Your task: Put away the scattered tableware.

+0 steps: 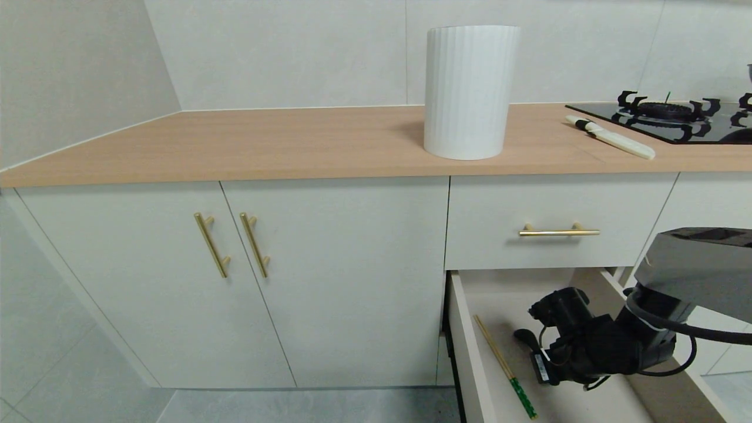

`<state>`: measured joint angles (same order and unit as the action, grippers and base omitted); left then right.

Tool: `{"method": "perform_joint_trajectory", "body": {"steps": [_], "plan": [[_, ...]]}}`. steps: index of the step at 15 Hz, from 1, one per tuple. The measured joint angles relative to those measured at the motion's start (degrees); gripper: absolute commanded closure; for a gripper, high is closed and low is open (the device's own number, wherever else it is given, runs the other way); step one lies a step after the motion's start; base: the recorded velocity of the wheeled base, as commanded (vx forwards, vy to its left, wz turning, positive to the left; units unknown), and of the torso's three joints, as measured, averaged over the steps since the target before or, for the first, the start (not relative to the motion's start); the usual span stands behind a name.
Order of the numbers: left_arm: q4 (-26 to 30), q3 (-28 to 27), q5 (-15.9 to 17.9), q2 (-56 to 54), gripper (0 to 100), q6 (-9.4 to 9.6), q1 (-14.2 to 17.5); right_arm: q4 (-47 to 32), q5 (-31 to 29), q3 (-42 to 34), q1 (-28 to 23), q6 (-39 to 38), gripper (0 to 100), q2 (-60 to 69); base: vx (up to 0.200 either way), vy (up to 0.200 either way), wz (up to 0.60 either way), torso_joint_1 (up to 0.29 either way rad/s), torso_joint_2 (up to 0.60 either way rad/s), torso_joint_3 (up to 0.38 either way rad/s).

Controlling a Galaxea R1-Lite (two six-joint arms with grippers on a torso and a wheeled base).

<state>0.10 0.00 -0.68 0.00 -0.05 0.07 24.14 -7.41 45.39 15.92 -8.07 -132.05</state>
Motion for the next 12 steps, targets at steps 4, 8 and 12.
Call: {"method": "perform_joint_trajectory", "body": {"steps": [4,8,12], "plan": [[0.00,0.00,0.00,0.00,0,-0.02,0.00,0.11,-0.05,0.01,-0.07,-0.09,100,-0.43,0.000,0.000,0.00,0.000,0.00,0.000],[0.00,0.00,0.02,0.00,0,-0.02,-0.02,0.84,-0.22,0.17,-0.44,-0.05,0,-0.59,0.000,0.000,0.00,0.000,0.00,0.000],[0.00,0.00,0.00,0.00,0,-0.02,0.00,0.88,-0.24,0.32,-0.63,-0.02,0,-0.65,0.000,0.000,0.00,0.000,0.00,0.000]]}}
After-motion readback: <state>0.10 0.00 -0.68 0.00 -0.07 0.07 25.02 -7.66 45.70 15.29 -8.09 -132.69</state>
